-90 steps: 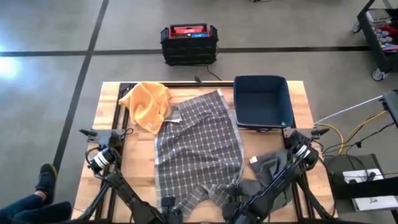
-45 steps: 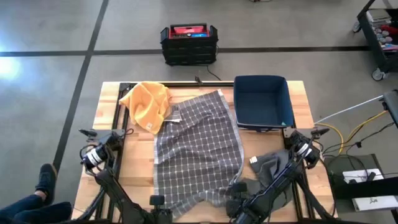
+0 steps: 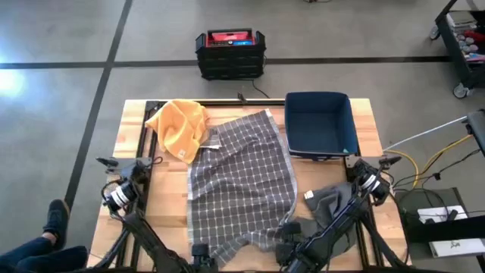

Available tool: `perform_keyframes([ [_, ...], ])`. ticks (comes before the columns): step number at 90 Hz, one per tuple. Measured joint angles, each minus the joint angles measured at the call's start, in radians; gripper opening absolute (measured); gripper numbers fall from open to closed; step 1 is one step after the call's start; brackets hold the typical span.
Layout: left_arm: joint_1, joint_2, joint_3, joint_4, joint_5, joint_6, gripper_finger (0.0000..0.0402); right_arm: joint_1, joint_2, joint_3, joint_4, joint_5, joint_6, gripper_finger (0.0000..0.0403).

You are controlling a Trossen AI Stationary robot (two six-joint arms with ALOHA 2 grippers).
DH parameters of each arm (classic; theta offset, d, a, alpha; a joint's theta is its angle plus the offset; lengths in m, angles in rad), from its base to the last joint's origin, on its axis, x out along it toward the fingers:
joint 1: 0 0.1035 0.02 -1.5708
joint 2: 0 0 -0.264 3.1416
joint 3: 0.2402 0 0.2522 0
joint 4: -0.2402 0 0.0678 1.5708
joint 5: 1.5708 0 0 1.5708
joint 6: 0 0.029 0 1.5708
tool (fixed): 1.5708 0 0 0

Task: Fold towel
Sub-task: Fold the gray patterned kitchen towel

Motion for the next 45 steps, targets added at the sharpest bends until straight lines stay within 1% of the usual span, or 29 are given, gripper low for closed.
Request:
perform_keyframes([
  [9,-0.001,0.023,0.001,-0.005,-0.021,-0.010,0.0177,0.000,0.000,0.000,0.000,0.001,0.000,0.0002],
  [17,-0.002,0.038,0.002,-0.011,-0.023,-0.011,0.0144,0.000,0.000,0.000,0.001,0.000,0.001,0.0002],
  [23,-0.002,0.045,0.002,-0.009,-0.018,-0.012,0.0103,0.000,0.000,0.000,0.001,0.001,0.001,0.0002],
  [30,-0.003,0.042,0.002,-0.018,-0.014,-0.008,0.0037,0.000,0.000,0.000,0.000,0.001,0.004,0.0002],
  [33,-0.003,0.035,-0.001,-0.030,-0.013,-0.010,0.0019,0.000,-0.001,0.000,-0.001,0.001,0.009,0.0002],
  [36,-0.005,0.028,0.002,-0.033,-0.012,-0.012,0.0012,0.000,-0.006,-0.001,-0.002,0.000,0.010,0.0002],
  [41,-0.010,0.010,0.007,-0.043,-0.011,-0.017,0.0012,0.000,-0.015,0.003,-0.017,-0.011,0.012,0.0002],
  [45,-0.016,-0.006,0.014,-0.076,-0.009,-0.016,0.0007,0.000,-0.025,0.012,-0.039,-0.020,0.012,0.0002],
])
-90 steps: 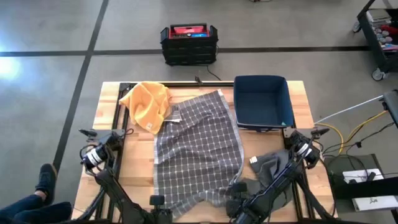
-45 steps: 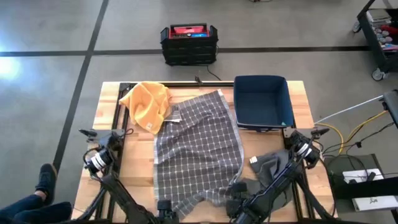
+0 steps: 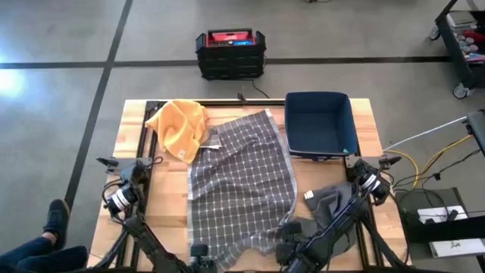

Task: Fold towel
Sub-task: Fold the gray patterned kitchen towel

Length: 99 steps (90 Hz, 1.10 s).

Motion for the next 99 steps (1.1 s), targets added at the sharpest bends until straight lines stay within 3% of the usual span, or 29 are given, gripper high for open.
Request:
perform_keyframes([
  [29,-0.046,-0.182,0.112,-0.192,-0.008,-0.024,0.0001,0.035,-0.151,0.139,-0.203,0.006,-0.003,0.0002],
  [46,-0.087,-0.271,0.127,-0.105,-0.011,-0.026,0.0000,0.088,-0.182,0.212,-0.200,-0.013,0.011,0.0002],
  [74,-0.170,-0.291,0.139,0.042,-0.073,-0.058,0.0000,0.177,-0.189,0.349,-0.196,-0.028,0.057,0.0001],
  [99,-0.148,-0.288,0.128,-0.177,-0.171,-0.040,0.0000,0.096,-0.186,0.331,-0.322,0.166,-0.036,0.0000],
])
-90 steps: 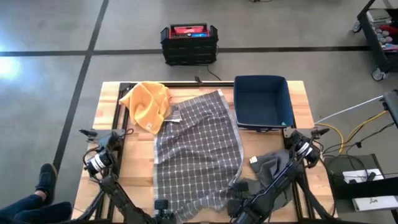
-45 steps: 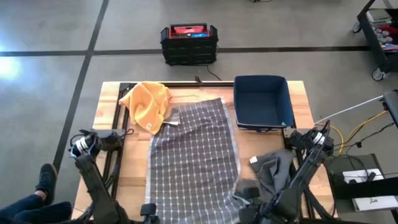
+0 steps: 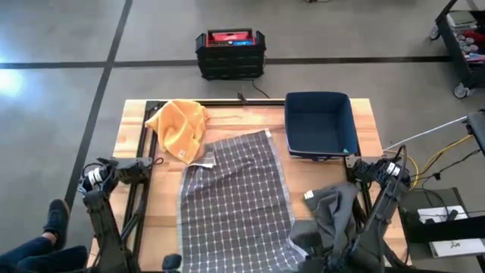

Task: Fold towel
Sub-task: Fold the gray patterned kitchen towel

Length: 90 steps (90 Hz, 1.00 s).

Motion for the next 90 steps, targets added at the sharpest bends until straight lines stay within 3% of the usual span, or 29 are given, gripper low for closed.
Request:
perform_keyframes([
  [14,0.064,-0.004,-0.014,-0.262,-0.098,-0.025,0.0000,-0.094,-0.002,-0.032,-0.220,0.138,0.053,0.0000],
  [27,0.148,-0.006,-0.080,-0.458,-0.108,-0.057,0.0000,-0.211,-0.004,-0.100,-0.331,0.259,0.090,0.0000],
  [52,0.284,-0.015,-0.359,-0.431,-0.044,-0.084,0.0000,-0.440,-0.004,-0.347,-0.192,0.275,0.006,0.0000],
  [69,0.336,-0.015,-0.507,-0.311,-0.018,-0.135,0.0004,-0.523,-0.004,-0.477,-0.048,0.264,-0.020,0.0001],
  [79,0.349,-0.017,-0.532,-0.315,0.038,-0.150,0.0037,-0.545,-0.004,-0.504,-0.016,0.222,-0.090,0.0020],
  [90,0.349,-0.058,-0.500,-0.398,0.027,-0.192,0.0100,-0.557,-0.008,-0.487,-0.021,0.217,-0.154,0.0073],
])
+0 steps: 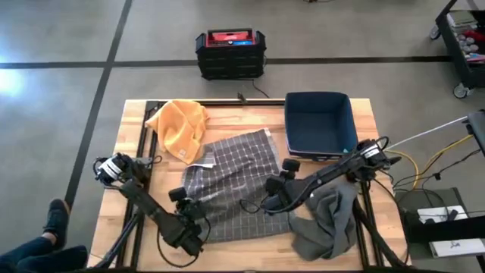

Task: Fold towel
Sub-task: Fold the gray patterned kitchen towel

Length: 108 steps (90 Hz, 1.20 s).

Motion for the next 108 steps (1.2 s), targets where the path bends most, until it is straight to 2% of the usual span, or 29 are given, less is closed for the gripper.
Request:
perform_keyframes([
  [13,0.003,-0.119,0.029,-0.044,-0.174,0.000,0.0172,-0.011,-0.024,0.044,0.009,0.003,-0.108,0.0144],
  [24,0.030,-0.269,-0.008,-0.038,-0.349,-0.052,0.0204,-0.028,-0.061,0.081,0.059,-0.012,-0.277,0.0189],
  [31,0.078,-0.360,-0.071,0.002,-0.391,-0.045,0.0211,-0.047,-0.086,0.077,0.179,-0.050,-0.351,0.0208],
  [37,0.143,-0.433,-0.146,0.078,-0.389,0.034,0.0211,-0.073,-0.090,0.056,0.333,-0.129,-0.402,0.0218],
  [46,0.279,-0.524,-0.292,0.307,-0.335,0.248,0.0201,-0.110,-0.068,-0.001,0.527,-0.246,-0.484,0.0228],
  [51,0.365,-0.562,-0.383,0.473,-0.250,0.391,0.0192,-0.129,-0.052,-0.033,0.614,-0.280,-0.506,0.0230],
  [60,0.531,-0.607,-0.526,0.742,-0.072,0.610,0.0177,-0.158,-0.029,-0.080,0.671,-0.304,-0.517,0.0231],
  [71,0.714,-0.634,-0.632,0.929,0.134,0.765,0.0167,-0.185,-0.015,-0.133,0.721,-0.318,-0.484,0.0225],
  [82,0.806,-0.637,-0.675,0.973,0.275,0.870,0.0170,-0.193,-0.015,-0.194,0.785,-0.318,-0.460,0.0218],
  [98,0.808,-0.597,-0.719,1.029,0.284,0.987,0.0185,-0.197,-0.017,-0.271,0.877,-0.313,-0.426,0.0211],
  [103,0.809,-0.566,-0.726,1.042,0.229,1.006,0.0188,-0.197,-0.017,-0.293,0.915,-0.312,-0.413,0.0211],
  [108,0.808,-0.535,-0.727,1.043,0.110,1.016,0.0189,-0.198,-0.019,-0.308,0.936,-0.310,-0.412,0.0211],
])
